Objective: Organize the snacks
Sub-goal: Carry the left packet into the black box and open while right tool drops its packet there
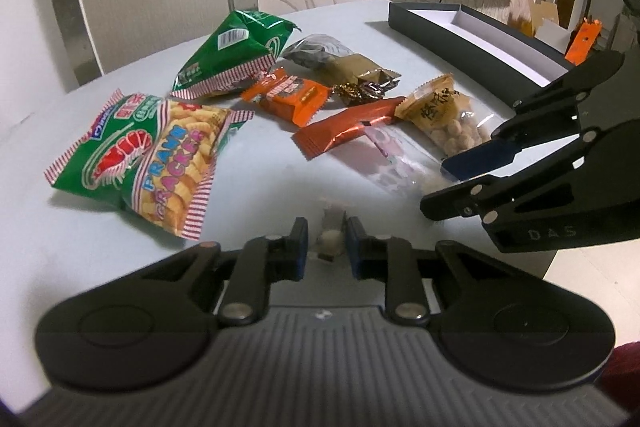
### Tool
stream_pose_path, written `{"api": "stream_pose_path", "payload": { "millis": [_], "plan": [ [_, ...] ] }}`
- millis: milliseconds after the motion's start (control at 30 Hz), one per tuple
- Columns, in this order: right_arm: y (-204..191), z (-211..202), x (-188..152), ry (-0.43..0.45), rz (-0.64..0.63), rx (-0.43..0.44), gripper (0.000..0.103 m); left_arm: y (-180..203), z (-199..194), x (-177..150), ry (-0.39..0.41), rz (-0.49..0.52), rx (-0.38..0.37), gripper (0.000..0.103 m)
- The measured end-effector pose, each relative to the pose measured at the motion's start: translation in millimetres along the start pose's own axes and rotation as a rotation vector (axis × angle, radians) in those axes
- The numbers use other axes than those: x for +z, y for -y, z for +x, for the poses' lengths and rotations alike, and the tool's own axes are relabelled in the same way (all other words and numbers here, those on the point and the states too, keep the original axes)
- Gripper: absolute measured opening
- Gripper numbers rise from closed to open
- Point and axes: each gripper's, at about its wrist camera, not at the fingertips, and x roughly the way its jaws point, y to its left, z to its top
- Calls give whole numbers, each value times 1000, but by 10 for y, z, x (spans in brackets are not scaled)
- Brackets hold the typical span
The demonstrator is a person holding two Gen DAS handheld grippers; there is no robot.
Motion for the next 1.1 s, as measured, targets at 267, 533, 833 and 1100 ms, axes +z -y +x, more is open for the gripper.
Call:
{"api": "stream_pose_path", "payload": {
  "millis": [267,533,833,1100],
  "plan": [
    [49,-130,-9,20,63,30,32,-67,-21,78,20,-20,20,22],
    [150,-263,42,39,180,75,32,-67,-24,123,19,21,11,22],
    [127,-496,234,88,249,19,32,-205,-55,457,58,71,-26,22],
    [551,-762,237,132,320,-87,32,42,139,977,120,108,-77,22]
  ]
}}
